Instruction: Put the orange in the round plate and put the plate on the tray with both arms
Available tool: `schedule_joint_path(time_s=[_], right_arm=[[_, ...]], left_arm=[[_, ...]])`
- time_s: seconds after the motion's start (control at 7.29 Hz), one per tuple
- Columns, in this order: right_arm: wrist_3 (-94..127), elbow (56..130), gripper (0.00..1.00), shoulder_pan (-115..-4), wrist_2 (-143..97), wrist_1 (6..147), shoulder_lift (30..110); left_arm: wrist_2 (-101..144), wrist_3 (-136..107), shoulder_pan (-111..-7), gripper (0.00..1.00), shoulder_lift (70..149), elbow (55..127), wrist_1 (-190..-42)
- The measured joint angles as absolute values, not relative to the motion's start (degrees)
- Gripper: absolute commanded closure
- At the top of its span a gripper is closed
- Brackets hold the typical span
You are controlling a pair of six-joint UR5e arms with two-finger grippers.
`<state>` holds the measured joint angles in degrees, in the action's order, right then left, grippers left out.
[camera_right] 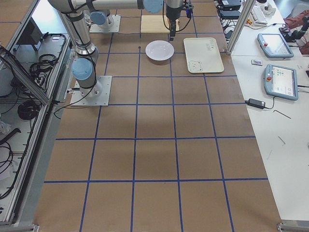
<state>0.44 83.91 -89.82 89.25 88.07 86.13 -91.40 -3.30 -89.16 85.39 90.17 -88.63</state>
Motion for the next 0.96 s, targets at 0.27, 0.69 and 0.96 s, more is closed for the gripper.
schedule_joint_path(time_s=[0.27,0.69,0.96], right_arm=[[0.7,83.8,0.00,-89.9,88.8,88.2,86.1],[0.5,83.9,0.00,-89.8,88.6,88.3,86.1],[0.4,83.9,0.00,-89.8,88.6,88.3,86.0]], left_arm=[[-91.4,-2.7,-87.1,0.00,86.4,89.8,-90.1],[-92.7,2.6,-81.8,0.00,92.9,88.4,-89.5],[-92.9,3.4,-81.2,0.00,101.9,88.4,-83.6]])
